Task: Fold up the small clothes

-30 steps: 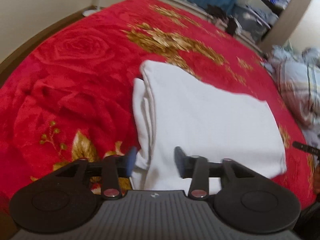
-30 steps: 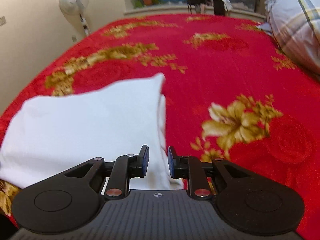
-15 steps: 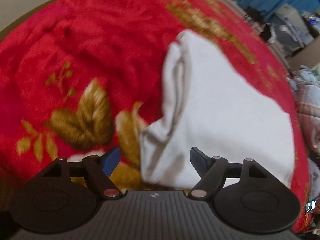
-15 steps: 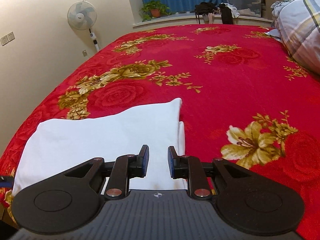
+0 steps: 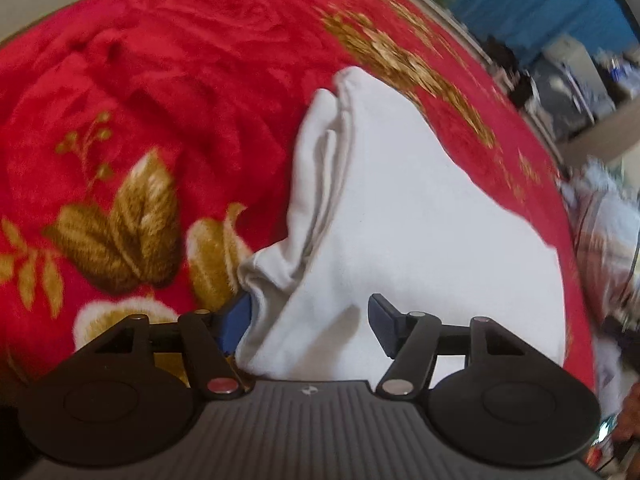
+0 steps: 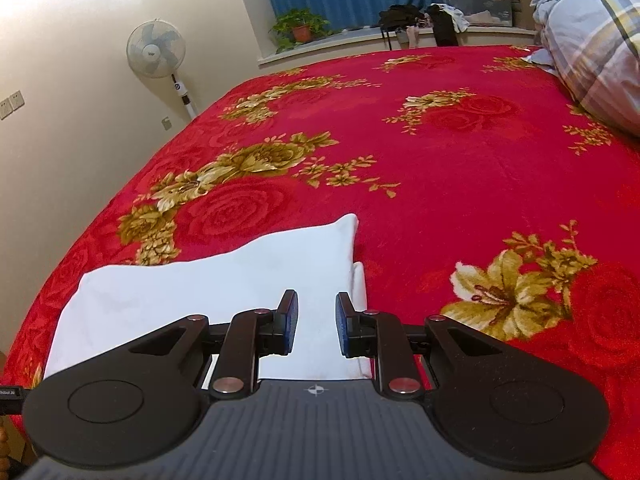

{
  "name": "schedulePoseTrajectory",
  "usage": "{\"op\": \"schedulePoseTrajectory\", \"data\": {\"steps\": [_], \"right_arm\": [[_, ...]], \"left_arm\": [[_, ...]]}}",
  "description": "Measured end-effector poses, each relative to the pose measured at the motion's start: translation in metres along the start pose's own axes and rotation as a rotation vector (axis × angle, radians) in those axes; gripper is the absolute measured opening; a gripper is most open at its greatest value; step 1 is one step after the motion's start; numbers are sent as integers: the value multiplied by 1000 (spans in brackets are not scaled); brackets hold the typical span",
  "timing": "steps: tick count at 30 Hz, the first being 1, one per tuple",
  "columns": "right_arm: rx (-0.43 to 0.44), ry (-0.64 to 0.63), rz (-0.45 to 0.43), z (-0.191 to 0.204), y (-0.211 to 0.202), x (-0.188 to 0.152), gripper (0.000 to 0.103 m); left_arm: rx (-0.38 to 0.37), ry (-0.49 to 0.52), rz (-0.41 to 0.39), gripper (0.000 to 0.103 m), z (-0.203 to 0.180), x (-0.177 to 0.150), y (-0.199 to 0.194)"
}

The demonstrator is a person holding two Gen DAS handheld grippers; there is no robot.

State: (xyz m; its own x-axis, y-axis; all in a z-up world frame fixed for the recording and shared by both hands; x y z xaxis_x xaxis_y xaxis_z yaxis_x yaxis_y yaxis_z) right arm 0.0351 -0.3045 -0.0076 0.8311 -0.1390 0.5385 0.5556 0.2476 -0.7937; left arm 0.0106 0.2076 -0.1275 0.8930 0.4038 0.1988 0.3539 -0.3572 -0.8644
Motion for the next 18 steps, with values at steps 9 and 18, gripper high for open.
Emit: {"op": "schedulePoseTrajectory", "data": {"steps": [9, 18], "right_arm": [[-14, 9, 3, -4, -1, 1, 21], [-15, 16, 1, -6, -3, 1, 21]], "left_arm": [[58, 29, -46, 16, -8, -6, 1], [70, 57, -109, 11, -18, -15, -13]]}}
Point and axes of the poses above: each gripper's, at about its wrist camera, not at the fingertips, and y roughly the way its jaws point, z to its left, x to its top, the point moved 1 cm from there along y, roughly the way its jaws point, and after that the axes turned 15 degrees about z, right-handed, at the moved point
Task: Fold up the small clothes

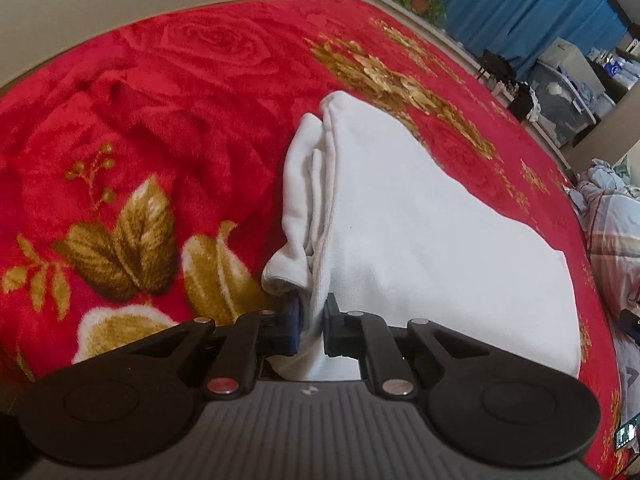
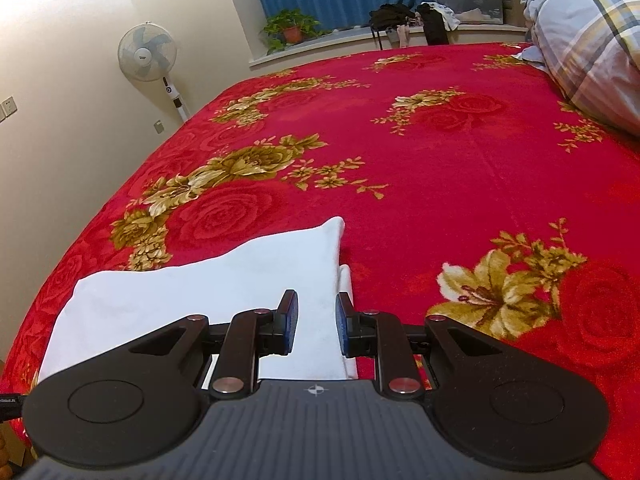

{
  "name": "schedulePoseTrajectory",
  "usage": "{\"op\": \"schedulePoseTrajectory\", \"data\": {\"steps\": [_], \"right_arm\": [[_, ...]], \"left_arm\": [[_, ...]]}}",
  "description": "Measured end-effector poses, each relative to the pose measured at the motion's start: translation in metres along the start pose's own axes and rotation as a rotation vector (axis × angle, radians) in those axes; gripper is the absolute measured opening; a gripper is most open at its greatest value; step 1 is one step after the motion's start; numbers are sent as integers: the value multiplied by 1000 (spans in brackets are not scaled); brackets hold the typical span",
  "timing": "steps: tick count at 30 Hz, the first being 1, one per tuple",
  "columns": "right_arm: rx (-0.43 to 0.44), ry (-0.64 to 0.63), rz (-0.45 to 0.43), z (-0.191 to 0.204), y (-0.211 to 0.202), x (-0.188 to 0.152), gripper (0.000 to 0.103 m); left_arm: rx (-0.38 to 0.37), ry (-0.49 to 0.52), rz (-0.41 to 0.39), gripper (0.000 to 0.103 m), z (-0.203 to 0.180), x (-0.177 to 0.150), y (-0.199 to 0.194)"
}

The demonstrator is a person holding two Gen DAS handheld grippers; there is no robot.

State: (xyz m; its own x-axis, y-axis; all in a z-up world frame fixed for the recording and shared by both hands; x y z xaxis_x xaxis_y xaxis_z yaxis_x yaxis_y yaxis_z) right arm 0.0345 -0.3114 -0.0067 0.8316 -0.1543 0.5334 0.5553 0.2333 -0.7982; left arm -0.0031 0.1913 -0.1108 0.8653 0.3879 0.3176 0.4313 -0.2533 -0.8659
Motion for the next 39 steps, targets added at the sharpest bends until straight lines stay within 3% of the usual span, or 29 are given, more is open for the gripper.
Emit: {"op": "schedulePoseTrajectory", "data": {"steps": [4, 8, 15, 20, 23, 24, 25, 26, 31, 34, 37, 38, 39], "right_arm": [[2, 9, -1, -3, -1, 0, 21], [1, 22, -2, -7, -2, 1, 21], [4, 36, -13, -14, -7, 3, 21], [-13, 72, -41, -28, -13, 6, 21], [-23, 139, -64, -48, -19, 8, 21], [-25, 161, -69, -54, -20, 8, 21], [-27, 178, -70, -59, -20, 9, 21], [-28, 191, -66, -64, -19, 9, 21], [51, 198, 6, -69, -5, 2, 21], [63, 179, 71, -62, 9, -5, 28], [37, 179, 144, -59, 26, -12, 29], [9, 185, 171, -60, 32, -15, 29], [-21, 191, 194, -61, 37, -18, 29]], "left_arm": [[-3, 3, -34, 10, -9, 1, -16], [-41, 43, -90, 8, -44, 8, -38], [-177, 285, -147, 7, -186, 20, -54], [-288, 465, -84, 8, -312, -5, -18], [-395, 553, 96, 12, -366, -31, 29], [-428, 561, 164, 20, -373, -37, 43], [-445, 572, 233, 31, -377, -43, 53], [-434, 571, 246, 32, -373, -45, 58], [-308, 540, 116, 32, -303, -36, 47], [-228, 527, 108, 32, -266, -34, 47], [-188, 551, 173, 32, -248, -45, 70], [-125, 575, 218, 32, -244, -55, 87], [-57, 594, 262, 24, -241, -60, 100]]}}
Point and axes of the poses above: each gripper's, at about its wrist camera, not at the fingertips, and y roughly the way its jaws point, z to its left, x to its top, the point moved 1 cm from there along y, roughly the way its jaws point, and after that the axes turned 15 degrees about z, right-handed, at the moved point
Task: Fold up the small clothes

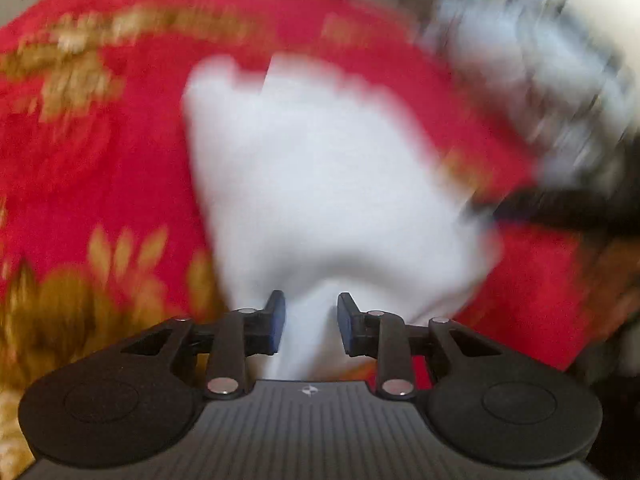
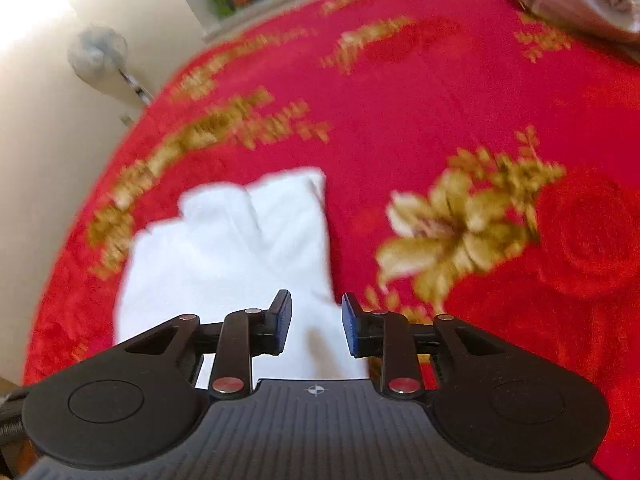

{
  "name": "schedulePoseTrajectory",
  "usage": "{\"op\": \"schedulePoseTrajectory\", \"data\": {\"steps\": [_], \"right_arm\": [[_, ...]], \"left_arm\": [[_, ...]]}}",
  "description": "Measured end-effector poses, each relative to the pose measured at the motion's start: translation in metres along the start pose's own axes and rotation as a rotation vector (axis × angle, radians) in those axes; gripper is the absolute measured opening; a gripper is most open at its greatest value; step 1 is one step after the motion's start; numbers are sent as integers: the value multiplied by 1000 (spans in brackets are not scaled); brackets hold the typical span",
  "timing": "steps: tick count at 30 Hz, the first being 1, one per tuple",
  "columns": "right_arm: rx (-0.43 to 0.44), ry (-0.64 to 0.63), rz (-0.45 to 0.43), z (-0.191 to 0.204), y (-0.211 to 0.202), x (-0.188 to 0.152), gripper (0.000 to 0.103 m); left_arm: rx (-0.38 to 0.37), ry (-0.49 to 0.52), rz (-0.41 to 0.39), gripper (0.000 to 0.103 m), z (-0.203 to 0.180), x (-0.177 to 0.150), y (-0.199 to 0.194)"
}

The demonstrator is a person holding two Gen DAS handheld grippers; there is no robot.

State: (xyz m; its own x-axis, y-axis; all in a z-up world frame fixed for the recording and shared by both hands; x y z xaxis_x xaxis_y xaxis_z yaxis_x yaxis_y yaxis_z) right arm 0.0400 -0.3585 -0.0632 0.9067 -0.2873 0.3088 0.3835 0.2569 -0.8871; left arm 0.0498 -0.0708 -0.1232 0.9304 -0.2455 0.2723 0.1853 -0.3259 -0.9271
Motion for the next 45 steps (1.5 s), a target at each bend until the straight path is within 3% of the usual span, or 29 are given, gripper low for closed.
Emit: {"op": "schedulePoseTrajectory", "data": {"steps": [1, 3, 7, 8, 10, 11, 17, 19, 20, 22, 25, 30, 37, 40, 43, 45], "right_arm": [[-32, 13, 20, -2, 6, -2, 29], [-42, 32, 35, -8, 12, -4, 29], [-12, 35, 41, -8, 14, -8, 30], [0, 30, 48, -7, 15, -10, 32], [13, 23, 63, -6, 18, -11, 35], [13, 20, 71, -5, 20, -11, 35], [4, 16, 86, -5, 24, -11, 36], [9, 21, 88, -6, 24, -10, 36], [12, 24, 88, -7, 25, -10, 36], [10, 27, 88, -6, 26, -10, 36], [2, 18, 76, -2, 26, -12, 35], [48, 5, 61, 14, 27, -16, 26], [165, -108, 101, 87, 49, -34, 12], [201, -169, 112, 120, 56, -43, 9], [181, -215, 113, 140, 61, -49, 8], [178, -209, 121, 143, 64, -51, 8]], "left_arm": [[23, 20, 6, 24, 0, -5, 3], [-8, 23, -22, 29, 4, -5, -7], [-110, -100, -125, 42, 28, 16, -31], [-112, -129, -156, 49, 34, 24, -36], [-81, -192, -214, 76, 47, 44, -41], [-82, -222, -219, 78, 55, 54, -37], [-268, -393, -113, 78, 94, 94, 10], [-295, -414, -114, 76, 95, 99, 21], [-274, -404, -126, 72, 93, 100, 23], [-223, -349, -135, 44, 85, 100, 21], [-220, -278, -168, 34, 76, 96, 3], [-164, -191, -243, 33, 79, 88, -49], [-49, -257, -267, 34, 150, 49, -117], [-14, -306, -232, 41, 188, 32, -125], [72, -353, -229, 41, 212, 15, -137], [94, -326, -255, 41, 213, -4, -153]]}}
Point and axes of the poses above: each gripper's, at about its wrist camera, not at the fingertips, and y roughly the way its jaws point, z to its left, x to its top, the point moved 1 cm from there along y, roughly the way its jaws point, and after that the axes turned 15 degrees about z, right-handed, at the moved point
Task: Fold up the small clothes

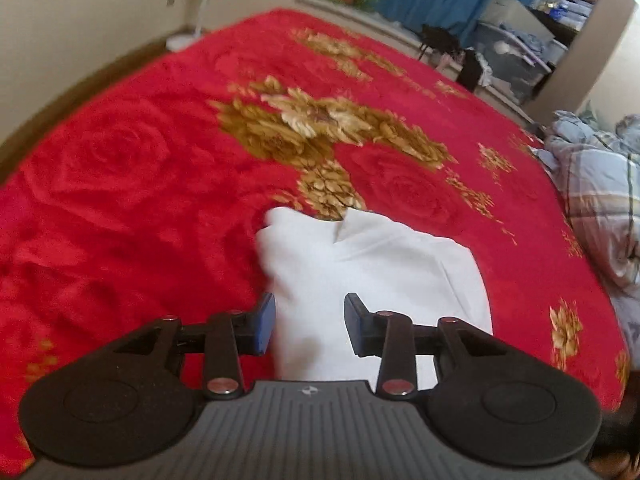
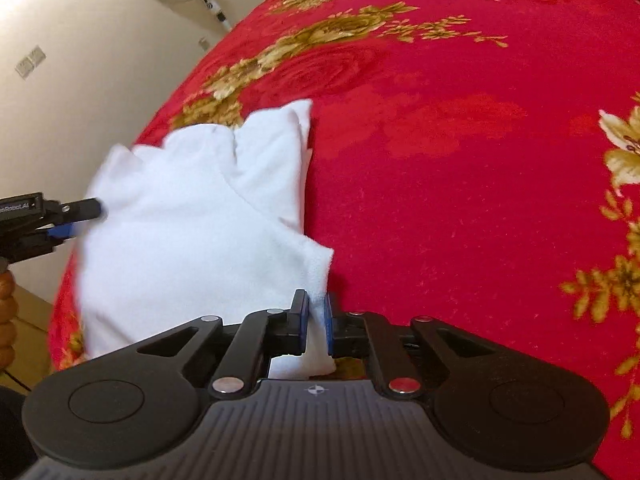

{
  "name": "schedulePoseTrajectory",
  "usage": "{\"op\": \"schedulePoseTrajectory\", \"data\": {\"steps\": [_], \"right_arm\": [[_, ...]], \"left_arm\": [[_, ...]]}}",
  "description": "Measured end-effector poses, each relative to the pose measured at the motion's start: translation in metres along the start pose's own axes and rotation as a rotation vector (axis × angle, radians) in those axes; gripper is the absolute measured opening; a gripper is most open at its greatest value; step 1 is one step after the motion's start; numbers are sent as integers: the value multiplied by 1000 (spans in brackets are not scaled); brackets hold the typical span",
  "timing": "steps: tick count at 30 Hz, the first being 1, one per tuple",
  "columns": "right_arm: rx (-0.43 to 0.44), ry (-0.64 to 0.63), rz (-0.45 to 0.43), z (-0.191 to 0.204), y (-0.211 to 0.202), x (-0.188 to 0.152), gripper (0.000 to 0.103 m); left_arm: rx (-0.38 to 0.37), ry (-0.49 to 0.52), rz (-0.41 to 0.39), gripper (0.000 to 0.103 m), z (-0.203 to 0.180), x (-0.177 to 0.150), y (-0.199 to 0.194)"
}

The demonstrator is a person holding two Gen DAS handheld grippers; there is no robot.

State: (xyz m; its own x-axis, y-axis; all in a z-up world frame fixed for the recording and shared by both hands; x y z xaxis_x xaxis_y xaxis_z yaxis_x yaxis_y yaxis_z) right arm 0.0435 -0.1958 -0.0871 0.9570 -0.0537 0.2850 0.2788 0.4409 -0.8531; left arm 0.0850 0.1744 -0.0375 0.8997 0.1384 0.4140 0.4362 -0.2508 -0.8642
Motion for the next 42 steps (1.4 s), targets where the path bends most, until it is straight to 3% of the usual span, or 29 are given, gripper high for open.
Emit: {"op": "schedulePoseTrajectory", "data": {"steps": [5, 7, 9, 11, 14, 16, 18, 20, 22, 26, 33, 38, 40, 42], "right_arm": [[-22, 20, 5, -3, 1, -1, 8], [-45, 19, 6, -2, 3, -2, 8], [-84, 31, 10, -6, 6, -7, 8], [-105, 52, 10, -13, 4, -11, 8], [-123, 62, -49, -13, -12, -17, 9], [-137, 41, -112, -7, -27, -23, 9], [-160, 11, -180, 0, -45, -33, 11], [-182, -30, -242, 10, -64, -47, 21], [-211, -68, -301, 21, -78, -61, 39], [-261, -140, -398, 45, -105, -91, 46], [-287, -199, -529, 81, -136, -147, 59], [-267, -202, -495, 91, -125, -160, 60], [-288, -241, -484, 98, -117, -159, 60], [-292, -254, -481, 100, -113, -157, 60]], "left_arm": [[-75, 87, 45, 41, -10, -53, -2], [-19, 137, 107, 41, -17, -74, 24], [101, 170, 218, 43, -22, -86, 54], [106, 199, 187, 43, -28, -91, 48], [94, 273, 71, 53, -37, -94, 16], [111, 279, 1, 73, -39, -100, -6], [116, 271, -78, 82, -42, -108, -32], [116, 271, -153, 86, -50, -119, -57], [115, 278, -225, 86, -58, -134, -83], [150, 281, -345, 86, -86, -168, -120], [183, 187, -367, 86, -118, -228, -132], [262, 165, -270, 87, -121, -240, -101], [268, 151, -275, 88, -119, -235, -96], [284, 145, -288, 96, -120, -232, -96]]}}
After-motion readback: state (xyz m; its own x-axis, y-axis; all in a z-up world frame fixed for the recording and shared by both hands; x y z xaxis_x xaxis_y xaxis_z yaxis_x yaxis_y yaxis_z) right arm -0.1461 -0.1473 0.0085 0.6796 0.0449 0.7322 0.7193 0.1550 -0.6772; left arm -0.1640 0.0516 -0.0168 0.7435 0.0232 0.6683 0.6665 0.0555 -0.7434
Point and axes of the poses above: each gripper's, at about its wrist camera, not at the fingertips, and y roughly the way its jaws point, z to its left, x to its top, the point moved 1 cm from there along y, roughly the way its jaws point, and after that the axes turned 15 degrees about z, right-handed, at the moved point
